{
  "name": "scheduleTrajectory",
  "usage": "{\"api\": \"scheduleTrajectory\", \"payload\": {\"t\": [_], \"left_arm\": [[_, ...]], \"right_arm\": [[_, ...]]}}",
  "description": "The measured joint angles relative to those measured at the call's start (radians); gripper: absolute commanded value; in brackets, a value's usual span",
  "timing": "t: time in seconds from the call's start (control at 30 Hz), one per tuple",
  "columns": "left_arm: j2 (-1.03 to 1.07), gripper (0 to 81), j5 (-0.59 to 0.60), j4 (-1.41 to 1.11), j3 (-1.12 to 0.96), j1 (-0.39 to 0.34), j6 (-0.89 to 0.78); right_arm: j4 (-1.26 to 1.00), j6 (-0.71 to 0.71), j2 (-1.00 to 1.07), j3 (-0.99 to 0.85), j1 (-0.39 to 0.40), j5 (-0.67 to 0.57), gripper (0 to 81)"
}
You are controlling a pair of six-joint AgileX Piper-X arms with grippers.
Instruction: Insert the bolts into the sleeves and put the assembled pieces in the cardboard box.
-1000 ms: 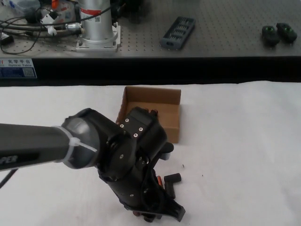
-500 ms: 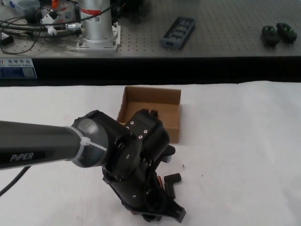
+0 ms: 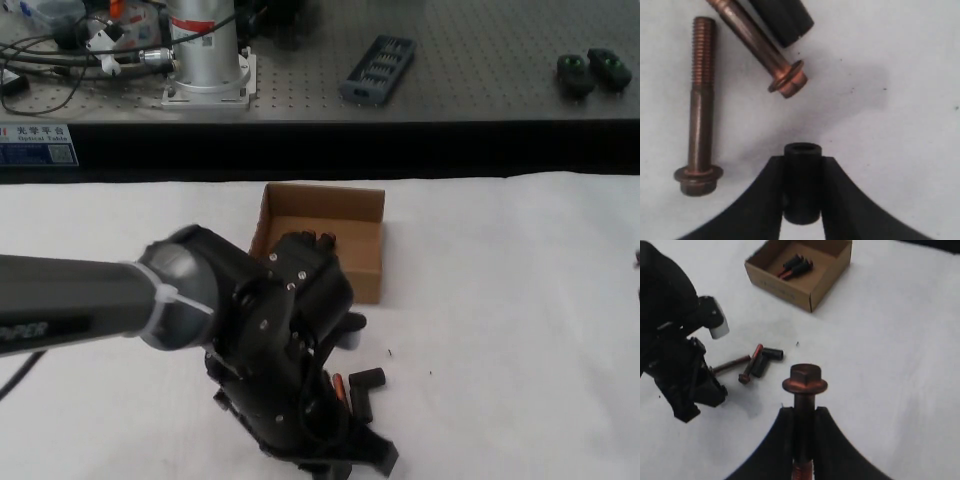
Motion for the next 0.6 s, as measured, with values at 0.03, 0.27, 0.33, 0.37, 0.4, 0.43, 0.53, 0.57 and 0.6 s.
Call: {"api": "scheduleTrajectory", "payload": {"t": [0.03, 0.27, 0.33, 0.37, 0.4, 0.43, 0.53, 0.57, 0.6], "left_arm": [[-0.023, 4.1, 0.000, -0.024, -0.001, 0.000, 0.001], [-0.180, 4.1, 0.044, -0.285, 0.001, 0.002, -0.003], [-0.221, 4.1, 0.087, -0.379, 0.001, 0.002, -0.003], [-0.235, 4.1, 0.115, -0.411, 0.001, 0.002, -0.003], [-0.247, 4.1, 0.144, -0.445, 0.001, 0.002, -0.003], [-0.249, 4.1, 0.172, -0.451, 0.001, 0.002, -0.003], [-0.280, 4.1, 0.256, -0.519, 0.011, 0.002, -0.003], [-0.291, 4.1, 0.293, -0.541, 0.019, 0.002, -0.003], [-0.302, 4.1, 0.323, -0.554, 0.028, 0.002, 0.001]], "right_arm": [[-0.034, 0.006, 0.000, 0.004, 0.000, -0.007, 3.7], [-0.332, 0.107, -0.041, 0.135, 0.000, -0.077, 3.7], [-0.452, 0.160, -0.060, 0.206, 0.000, -0.099, 3.7], [-0.519, 0.193, -0.069, 0.239, 0.000, -0.115, 3.7], [-0.594, 0.228, -0.076, 0.272, 0.000, -0.134, 3.7], [-0.666, 0.253, -0.084, 0.296, 0.000, -0.151, 3.7], [-0.862, 0.317, -0.092, 0.364, 0.000, -0.212, 3.7], [-0.909, 0.327, -0.093, 0.376, 0.000, -0.226, 3.7], [-0.962, 0.334, -0.093, 0.389, 0.000, -0.238, 3.7]]}}
